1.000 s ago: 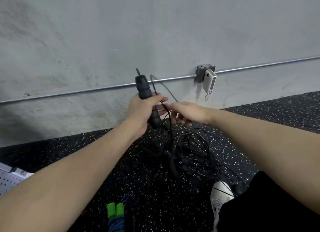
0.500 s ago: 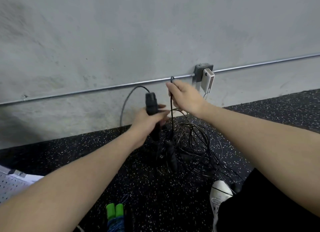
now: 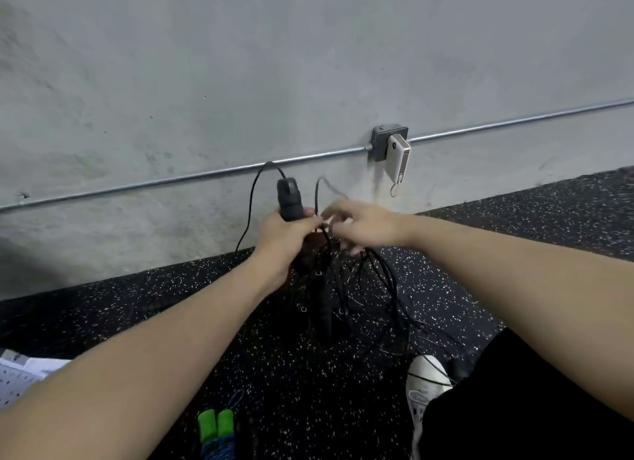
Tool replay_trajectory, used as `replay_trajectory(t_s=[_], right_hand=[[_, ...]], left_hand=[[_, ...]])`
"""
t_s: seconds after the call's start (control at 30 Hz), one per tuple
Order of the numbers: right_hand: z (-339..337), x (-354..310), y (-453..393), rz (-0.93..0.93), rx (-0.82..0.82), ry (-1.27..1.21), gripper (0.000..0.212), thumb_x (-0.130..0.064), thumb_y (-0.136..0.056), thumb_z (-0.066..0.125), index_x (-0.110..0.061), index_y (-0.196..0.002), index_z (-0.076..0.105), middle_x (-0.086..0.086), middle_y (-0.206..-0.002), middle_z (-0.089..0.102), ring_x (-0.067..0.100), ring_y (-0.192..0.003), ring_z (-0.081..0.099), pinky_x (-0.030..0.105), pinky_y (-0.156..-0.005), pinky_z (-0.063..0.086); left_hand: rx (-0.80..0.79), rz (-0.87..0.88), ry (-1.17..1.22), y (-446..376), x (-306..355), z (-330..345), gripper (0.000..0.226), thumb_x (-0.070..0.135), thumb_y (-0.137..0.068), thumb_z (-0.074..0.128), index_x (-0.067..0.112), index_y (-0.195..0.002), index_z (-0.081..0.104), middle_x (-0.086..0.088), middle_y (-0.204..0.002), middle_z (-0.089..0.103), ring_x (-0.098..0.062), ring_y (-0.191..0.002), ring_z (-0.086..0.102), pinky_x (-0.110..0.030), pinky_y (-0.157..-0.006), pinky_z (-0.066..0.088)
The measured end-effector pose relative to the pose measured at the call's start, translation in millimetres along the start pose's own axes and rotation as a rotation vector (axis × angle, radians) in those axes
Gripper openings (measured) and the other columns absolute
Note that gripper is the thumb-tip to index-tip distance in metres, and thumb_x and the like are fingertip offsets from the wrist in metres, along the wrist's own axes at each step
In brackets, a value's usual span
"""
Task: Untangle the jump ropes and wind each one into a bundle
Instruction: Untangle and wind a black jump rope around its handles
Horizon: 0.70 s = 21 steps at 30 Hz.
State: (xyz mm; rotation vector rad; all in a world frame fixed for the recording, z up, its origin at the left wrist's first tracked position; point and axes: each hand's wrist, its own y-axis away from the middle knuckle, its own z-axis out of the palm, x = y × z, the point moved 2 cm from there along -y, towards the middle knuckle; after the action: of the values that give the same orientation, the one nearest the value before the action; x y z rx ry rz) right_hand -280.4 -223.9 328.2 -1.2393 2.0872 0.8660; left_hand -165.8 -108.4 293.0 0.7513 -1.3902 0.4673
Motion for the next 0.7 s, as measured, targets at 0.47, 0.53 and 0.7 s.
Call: replay_trajectory(t_s=[0.47, 0.53, 0.7], right_hand=[[-37.1, 12.6, -14.6, 0.076, 0.415, 0.48, 0.006, -0.031, -0.089, 0.072, -0.029, -0.094, 0.075, -0.007, -0.09, 0.068, 0.017, -0.09, 0.063, 0.027, -0.071, 0.045], [-38.9, 6.1, -15.2, 0.032, 0.585, 0.499, 0.009, -0.027, -0.092, 0.064, -0.028, -0.096, 0.073, -0.004, -0.097, 0.072, 0.021, -0.095, 0.065, 0.029, -0.076, 0.047], [-21.3, 9.3, -19.1, 0.091, 0.376, 0.549, 0.012, -0.022, -0.094, 0.062, -0.033, -0.091, 0.067, -0.006, -0.104, 0.072, 0.018, -0.087, 0.063, 0.028, -0.078, 0.05]], left_hand=[[0.109, -0.058, 0.42, -9.2, 33.8, -21.9, 0.011, 0.0, -0.093, 0.065, 0.011, -0.094, 0.062, -0.007, -0.071, 0.069, -0.02, -0.06, 0.068, -0.038, -0.072, 0.064], [0.12, -0.069, 0.359, -6.3, 23.9, -20.7, 0.012, -0.001, -0.093, 0.064, 0.01, -0.094, 0.061, -0.007, -0.071, 0.067, -0.02, -0.059, 0.067, -0.04, -0.072, 0.064], [0.117, -0.125, 0.386, -7.0, 17.3, -11.6, 0.013, -0.002, -0.094, 0.062, 0.008, -0.1, 0.058, -0.009, -0.07, 0.065, -0.026, -0.058, 0.068, -0.04, -0.063, 0.062]])
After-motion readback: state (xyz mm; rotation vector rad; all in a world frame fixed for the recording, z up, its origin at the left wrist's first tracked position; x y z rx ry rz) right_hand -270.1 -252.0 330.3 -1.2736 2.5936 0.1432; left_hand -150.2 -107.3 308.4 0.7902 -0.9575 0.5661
